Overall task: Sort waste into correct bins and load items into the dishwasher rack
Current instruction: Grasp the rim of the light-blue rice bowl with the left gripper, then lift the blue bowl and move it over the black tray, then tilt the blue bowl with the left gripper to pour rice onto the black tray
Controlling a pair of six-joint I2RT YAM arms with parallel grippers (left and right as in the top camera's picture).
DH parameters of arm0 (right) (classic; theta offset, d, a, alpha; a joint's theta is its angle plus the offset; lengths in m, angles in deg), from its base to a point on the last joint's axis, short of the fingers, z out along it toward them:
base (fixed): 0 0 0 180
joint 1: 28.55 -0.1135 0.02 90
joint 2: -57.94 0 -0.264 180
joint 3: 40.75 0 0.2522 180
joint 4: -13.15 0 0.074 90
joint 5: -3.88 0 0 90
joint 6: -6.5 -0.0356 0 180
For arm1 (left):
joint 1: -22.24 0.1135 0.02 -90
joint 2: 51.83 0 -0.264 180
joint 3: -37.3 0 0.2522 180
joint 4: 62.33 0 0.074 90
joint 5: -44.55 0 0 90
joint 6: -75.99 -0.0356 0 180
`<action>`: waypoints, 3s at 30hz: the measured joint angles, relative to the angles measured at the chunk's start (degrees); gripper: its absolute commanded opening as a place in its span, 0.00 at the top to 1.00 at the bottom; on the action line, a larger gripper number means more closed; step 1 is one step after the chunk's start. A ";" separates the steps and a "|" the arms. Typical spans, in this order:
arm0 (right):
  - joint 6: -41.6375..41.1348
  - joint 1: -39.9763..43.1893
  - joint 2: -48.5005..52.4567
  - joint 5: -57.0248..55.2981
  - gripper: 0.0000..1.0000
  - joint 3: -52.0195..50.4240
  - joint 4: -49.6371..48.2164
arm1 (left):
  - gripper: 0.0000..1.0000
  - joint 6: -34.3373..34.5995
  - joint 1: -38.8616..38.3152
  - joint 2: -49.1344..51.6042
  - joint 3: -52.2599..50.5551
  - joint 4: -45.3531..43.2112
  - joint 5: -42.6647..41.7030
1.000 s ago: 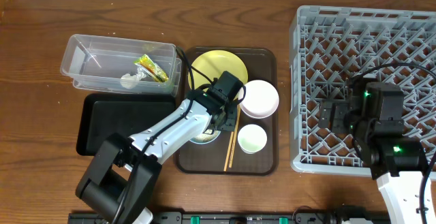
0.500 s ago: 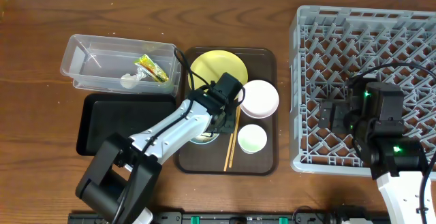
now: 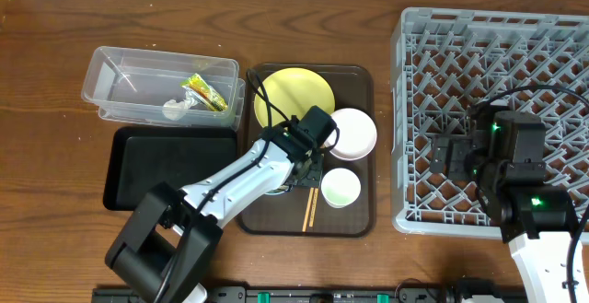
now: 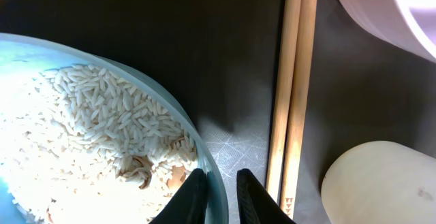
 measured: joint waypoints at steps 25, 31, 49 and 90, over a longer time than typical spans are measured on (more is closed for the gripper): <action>0.00 0.00 0.00 0.13 0.01 0.00 0.13 | 0.94 0.72 -0.20 0.98 -0.07 0.13 1.70; -0.02 0.00 0.00 0.13 0.01 0.00 0.13 | 0.94 0.79 -0.26 0.92 -0.04 0.13 2.32; 0.00 0.00 0.00 0.13 0.01 0.00 0.17 | 0.94 -1.20 2.95 -12.39 2.75 8.09 1.05; 0.00 0.00 0.00 0.13 0.01 0.00 1.46 | 0.94 -37.86 69.75 5.27 -0.13 18.05 -72.70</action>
